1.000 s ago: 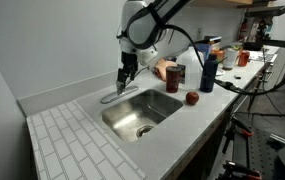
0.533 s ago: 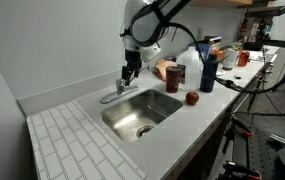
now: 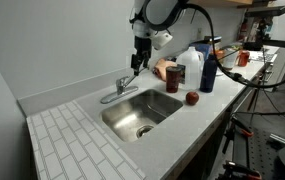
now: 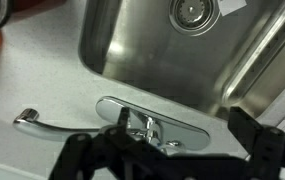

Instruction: Move the tap nozzle to the right

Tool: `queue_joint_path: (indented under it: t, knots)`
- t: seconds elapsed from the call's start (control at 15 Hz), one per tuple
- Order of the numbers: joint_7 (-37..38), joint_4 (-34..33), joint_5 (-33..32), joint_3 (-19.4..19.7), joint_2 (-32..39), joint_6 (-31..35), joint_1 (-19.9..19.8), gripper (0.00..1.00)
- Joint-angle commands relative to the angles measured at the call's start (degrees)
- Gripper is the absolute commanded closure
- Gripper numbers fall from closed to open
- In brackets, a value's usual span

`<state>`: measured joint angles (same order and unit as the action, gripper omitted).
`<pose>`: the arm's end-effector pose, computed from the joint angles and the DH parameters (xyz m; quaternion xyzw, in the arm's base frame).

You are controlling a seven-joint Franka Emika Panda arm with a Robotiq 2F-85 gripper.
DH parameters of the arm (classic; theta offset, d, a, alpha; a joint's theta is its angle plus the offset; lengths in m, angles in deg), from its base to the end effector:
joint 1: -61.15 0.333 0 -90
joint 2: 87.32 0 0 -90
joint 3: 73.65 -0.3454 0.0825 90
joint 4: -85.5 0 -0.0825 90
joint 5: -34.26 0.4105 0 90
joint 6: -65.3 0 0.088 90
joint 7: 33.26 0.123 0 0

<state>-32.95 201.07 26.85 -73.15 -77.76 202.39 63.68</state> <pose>0.6333 0.0201 0.3892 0.9917 0.0575 0.1049 0.0473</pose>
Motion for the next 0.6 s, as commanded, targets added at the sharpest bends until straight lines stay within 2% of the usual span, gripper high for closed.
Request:
queue_joint_path:
  t: [0.0, 0.53]
  knots:
    - [-1.3, 6.9, 1.2, -0.6, -7.8, 0.3, -0.6, 0.0]
    - [-0.8, 18.1, 2.5, -1.6, -19.6, 2.1, -0.1, 0.0]
